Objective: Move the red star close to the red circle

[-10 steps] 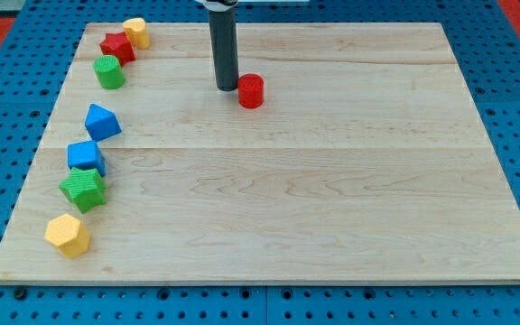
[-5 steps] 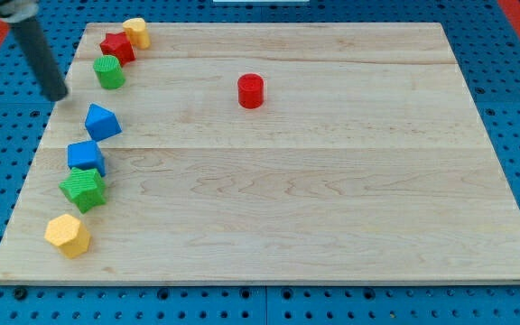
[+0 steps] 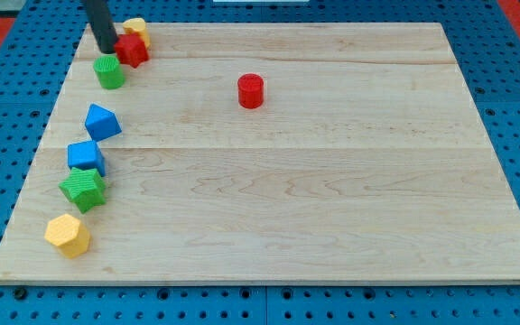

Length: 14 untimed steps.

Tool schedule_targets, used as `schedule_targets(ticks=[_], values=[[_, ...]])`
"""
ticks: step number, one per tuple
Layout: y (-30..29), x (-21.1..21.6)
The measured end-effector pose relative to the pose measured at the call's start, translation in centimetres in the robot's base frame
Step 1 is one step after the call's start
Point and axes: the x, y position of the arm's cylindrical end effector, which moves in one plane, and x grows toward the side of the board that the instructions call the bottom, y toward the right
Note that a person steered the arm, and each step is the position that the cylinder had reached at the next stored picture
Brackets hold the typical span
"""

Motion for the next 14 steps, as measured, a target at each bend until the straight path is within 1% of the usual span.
schedule_targets(ticks=[1,3,4,6,8,10,11,12,13,14], values=[[0.7,-0.1],[9.0,2.2],[9.7,1.5],[9.7,-1.3],[11.3,-1.3],[11.7,-1.0],[13.0,-1.0],[15.1,1.0],[14.4,1.3],[11.2,1.3]])
